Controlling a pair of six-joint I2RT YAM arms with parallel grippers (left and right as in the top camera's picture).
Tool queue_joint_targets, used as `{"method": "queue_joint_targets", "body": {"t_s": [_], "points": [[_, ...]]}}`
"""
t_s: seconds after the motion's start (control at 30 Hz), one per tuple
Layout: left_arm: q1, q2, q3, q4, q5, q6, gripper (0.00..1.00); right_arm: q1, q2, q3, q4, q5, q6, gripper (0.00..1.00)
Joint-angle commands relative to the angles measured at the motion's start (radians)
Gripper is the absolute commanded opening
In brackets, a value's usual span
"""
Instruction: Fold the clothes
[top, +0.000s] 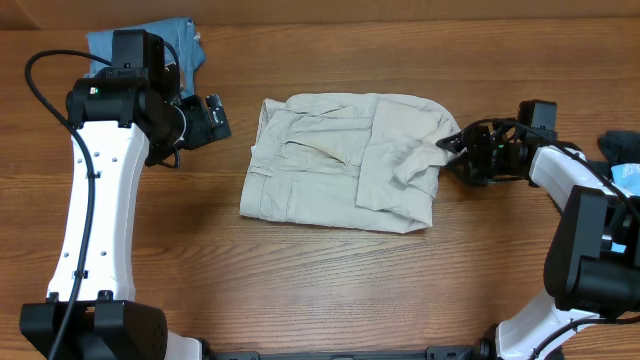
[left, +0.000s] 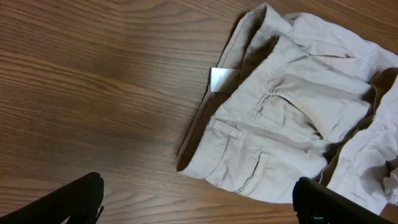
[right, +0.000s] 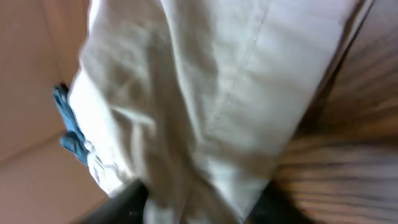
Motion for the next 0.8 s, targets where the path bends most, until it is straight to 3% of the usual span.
{"method": "queue_joint_targets", "body": {"t_s": [0.0,0.03,0.07,0.17,0.37,0.53,0.67,0.7,0.73,0.77], "points": [[0.002,0.008,-0.003,-0.003,0.008,-0.006,1.00,0.000,-0.009,-0.009,0.035,-0.013,0.013,0.22],[0.002,0.008,-0.003,-0.002,0.008,-0.006,1.00,0.000,-0.009,-0.009,0.051,-0.013,0.013,0.06],[0.002,0.008,-0.003,-0.003,0.008,-0.006,1.00,0.000,-0.010,-0.008,0.077,-0.014,0.015,0.04],[0.002,0.008,-0.003,-0.004,0.007,-0.006,1.00,0.000,-0.012,0.032,0.124,-0.078,-0.006,0.04],[0.002,0.009,-0.003,0.003,0.007,-0.006,1.00,0.058,-0.100,0.171,-0.050,-0.072,-0.297,0.04],[0.002,0.009,-0.003,0.004,0.008,-0.007,1.00,0.215,-0.156,0.185,-0.256,0.174,-0.535,0.05],[0.002,0.009,-0.003,0.002,0.008,-0.007,1.00,0.412,-0.156,0.185,-0.327,0.295,-0.541,0.06],[0.002,0.009,-0.003,0.001,0.008,-0.006,1.00,0.463,-0.156,0.183,-0.326,0.296,-0.541,0.10],[0.002,0.008,-0.003,0.001,0.008,-0.007,1.00,0.499,-0.156,0.183,-0.327,0.318,-0.540,0.23],[0.002,0.009,-0.003,0.000,0.008,-0.007,1.00,0.536,-0.156,0.183,-0.332,0.364,-0.539,0.48]]}}
